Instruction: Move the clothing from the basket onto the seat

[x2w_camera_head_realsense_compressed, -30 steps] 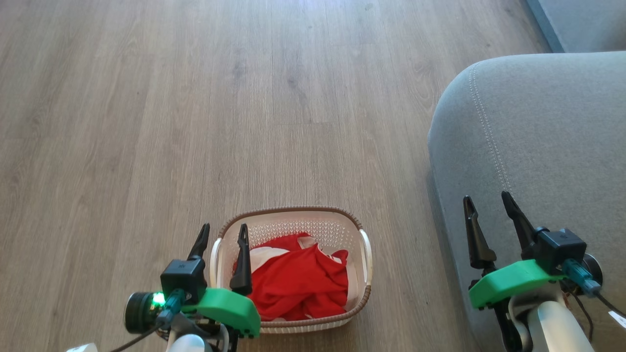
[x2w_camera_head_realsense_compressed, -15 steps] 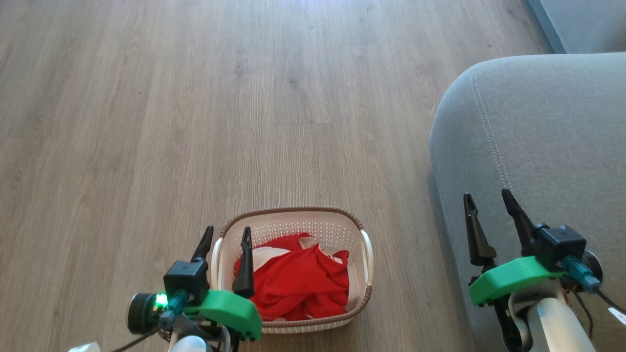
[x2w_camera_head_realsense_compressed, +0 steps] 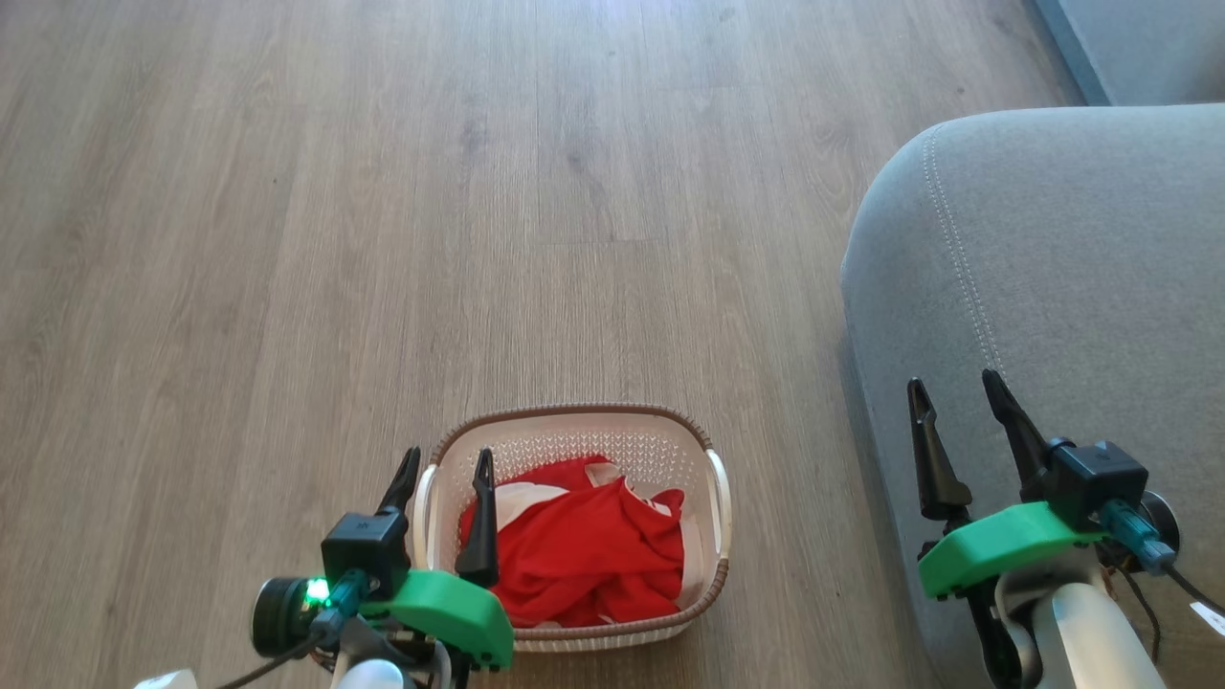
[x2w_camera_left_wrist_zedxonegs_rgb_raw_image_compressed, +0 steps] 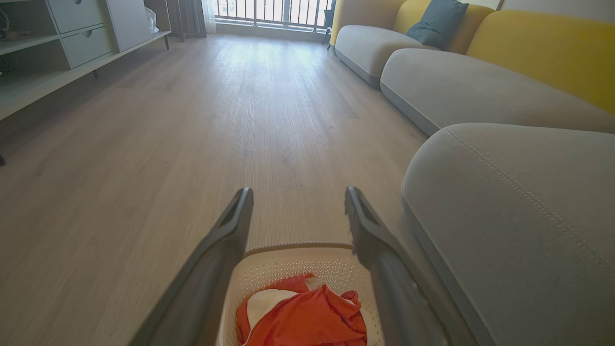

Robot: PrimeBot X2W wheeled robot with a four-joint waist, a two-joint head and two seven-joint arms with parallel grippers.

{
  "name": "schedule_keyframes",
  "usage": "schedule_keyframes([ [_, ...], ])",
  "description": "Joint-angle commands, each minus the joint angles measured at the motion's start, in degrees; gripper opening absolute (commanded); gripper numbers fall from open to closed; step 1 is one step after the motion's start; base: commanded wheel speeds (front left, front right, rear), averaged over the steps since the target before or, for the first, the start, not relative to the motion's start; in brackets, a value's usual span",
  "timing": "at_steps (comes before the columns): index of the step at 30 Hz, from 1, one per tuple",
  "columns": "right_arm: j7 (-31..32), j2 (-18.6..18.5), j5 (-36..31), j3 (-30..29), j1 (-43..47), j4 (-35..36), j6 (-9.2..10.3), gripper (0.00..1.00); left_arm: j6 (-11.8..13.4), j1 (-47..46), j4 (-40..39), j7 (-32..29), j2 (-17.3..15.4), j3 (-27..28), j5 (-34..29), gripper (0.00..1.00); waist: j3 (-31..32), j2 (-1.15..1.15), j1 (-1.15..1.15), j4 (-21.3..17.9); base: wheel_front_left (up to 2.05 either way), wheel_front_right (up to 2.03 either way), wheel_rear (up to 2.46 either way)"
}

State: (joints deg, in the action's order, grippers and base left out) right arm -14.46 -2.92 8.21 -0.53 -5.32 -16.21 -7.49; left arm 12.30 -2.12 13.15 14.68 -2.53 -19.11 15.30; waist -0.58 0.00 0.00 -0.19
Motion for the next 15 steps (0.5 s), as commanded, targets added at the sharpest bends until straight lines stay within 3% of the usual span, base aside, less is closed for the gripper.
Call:
schedule_keyframes([
  [1,-0.5,0.0,-0.1,1.2,-2.4,1.6,0.00,1.00,0.1,-1.7,-2.0,0.3,-0.3,1.3,0.1,1.00,-0.1,0.00,0.00,0.0,0.00,0.00,0.00],
  [9,-0.5,0.0,-0.2,1.1,-2.6,1.5,0.00,1.00,-0.3,-1.9,-0.9,0.3,-0.3,0.6,0.3,1.00,-1.4,0.00,0.00,-0.6,0.00,0.00,0.00],
  [15,-0.5,-0.1,-0.8,0.6,-3.7,1.3,0.00,1.00,-0.6,-3.4,1.5,0.3,-0.3,-1.1,0.2,1.00,-6.1,0.00,0.00,-1.3,0.00,0.00,0.00],
])
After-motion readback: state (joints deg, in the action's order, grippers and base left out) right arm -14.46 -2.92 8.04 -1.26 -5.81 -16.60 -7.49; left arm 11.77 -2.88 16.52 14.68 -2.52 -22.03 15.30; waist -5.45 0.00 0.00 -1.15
